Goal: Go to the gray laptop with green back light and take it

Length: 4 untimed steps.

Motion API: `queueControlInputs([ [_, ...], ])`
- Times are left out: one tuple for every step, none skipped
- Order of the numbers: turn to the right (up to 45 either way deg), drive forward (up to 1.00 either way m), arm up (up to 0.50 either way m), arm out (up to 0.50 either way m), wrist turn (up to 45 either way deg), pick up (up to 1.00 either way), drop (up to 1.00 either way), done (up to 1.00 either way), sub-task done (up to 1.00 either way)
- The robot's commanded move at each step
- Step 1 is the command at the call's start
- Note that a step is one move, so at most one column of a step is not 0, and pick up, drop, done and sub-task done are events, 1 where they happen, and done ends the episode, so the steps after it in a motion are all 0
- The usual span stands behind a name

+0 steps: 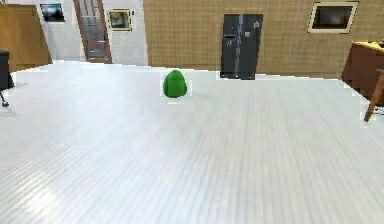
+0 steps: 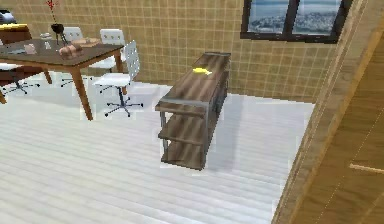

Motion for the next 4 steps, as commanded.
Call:
queueControlInputs([
  [6.0,0.0,0.0,0.0,0.0,0.0,0.0,0.0,0.0],
  [3.0,0.0,0.0,0.0,0.0,0.0,0.0,0.0,0.0],
  [0.0,0.1,0.0,0.0,0.0,0.0,0.0,0.0,0.0],
  [-45.0,0.0,0.0,0.0,0.0,0.0,0.0,0.0,0.0],
])
